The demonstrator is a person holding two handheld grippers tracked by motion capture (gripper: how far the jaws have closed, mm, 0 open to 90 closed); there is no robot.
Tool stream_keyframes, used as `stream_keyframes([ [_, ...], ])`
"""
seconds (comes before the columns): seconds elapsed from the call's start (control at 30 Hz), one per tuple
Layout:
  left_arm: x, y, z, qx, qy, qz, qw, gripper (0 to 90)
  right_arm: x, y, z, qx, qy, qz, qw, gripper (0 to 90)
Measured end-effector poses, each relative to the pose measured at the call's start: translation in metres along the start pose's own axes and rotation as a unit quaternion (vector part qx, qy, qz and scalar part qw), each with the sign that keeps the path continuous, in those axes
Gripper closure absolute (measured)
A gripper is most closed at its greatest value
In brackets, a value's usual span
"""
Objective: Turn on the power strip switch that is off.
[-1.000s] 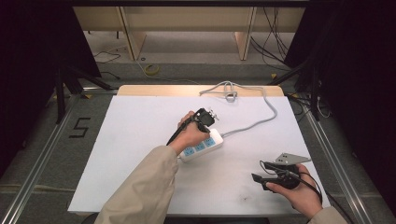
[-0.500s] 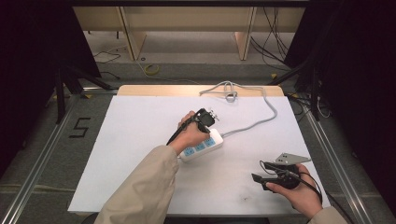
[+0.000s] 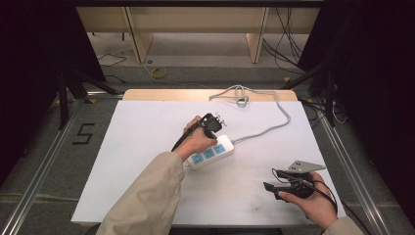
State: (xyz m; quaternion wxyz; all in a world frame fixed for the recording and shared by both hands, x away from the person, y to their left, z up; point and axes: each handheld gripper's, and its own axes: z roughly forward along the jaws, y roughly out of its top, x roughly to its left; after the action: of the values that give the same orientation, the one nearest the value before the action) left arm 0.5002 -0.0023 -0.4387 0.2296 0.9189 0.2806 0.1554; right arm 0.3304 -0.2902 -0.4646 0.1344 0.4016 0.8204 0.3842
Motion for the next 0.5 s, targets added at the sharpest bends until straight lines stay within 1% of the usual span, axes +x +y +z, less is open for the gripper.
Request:
stream_keyframes([
  [0.07, -0.0019, 0.0024, -0.0016, -0.009, -0.001, 0.001, 1.0, 89.8, -0.0005, -0.0001, 0.0004, 0.001, 0.0, 0.002, 1.0, 30.3],
  [0.1, -0.0036, 0.0036, -0.0019, -0.009, -0.005, 0.001, 0.9999, 89.8, -0.0006, -0.0002, 0.0002, 0.001, 0.0, 0.001, 1.0, 30.3],
  [0.13, -0.005, 0.0042, -0.0013, -0.005, -0.009, 0.004, 0.9999, 89.8, -0.0006, -0.0003, 0.0001, 0.001, 0.0, 0.002, 1.0, 30.3],
  [0.17, -0.0062, 0.0042, 0.0001, 0.0, -0.01, 0.006, 0.9999, 89.8, -0.0005, -0.0002, -0.0001, 0.0, -0.001, 0.002, 1.0, 30.3],
  [0.23, -0.0059, 0.0044, 0.0009, -0.002, -0.006, 0.001, 1.0, 89.8, -0.0003, -0.0001, -0.0002, 0.0, -0.001, 0.002, 1.0, 30.4],
  [0.27, -0.0053, 0.0045, 0.0012, -0.003, -0.009, -0.003, 1.0, 89.8, -0.0001, -0.0002, -0.0002, 0.0, -0.001, 0.002, 1.0, 30.3],
  [0.33, -0.0051, 0.0048, 0.0013, -0.002, -0.011, -0.005, 0.9999, 89.9, 0.0, -0.0002, -0.0001, 0.0, 0.0, 0.002, 1.0, 30.3],
  [0.5, -0.0075, 0.0076, 0.0018, 0.01, -0.003, 0.005, 0.9999, 89.8, -0.0001, -0.0001, -0.0004, 0.0, -0.001, 0.001, 1.0, 30.3],
])
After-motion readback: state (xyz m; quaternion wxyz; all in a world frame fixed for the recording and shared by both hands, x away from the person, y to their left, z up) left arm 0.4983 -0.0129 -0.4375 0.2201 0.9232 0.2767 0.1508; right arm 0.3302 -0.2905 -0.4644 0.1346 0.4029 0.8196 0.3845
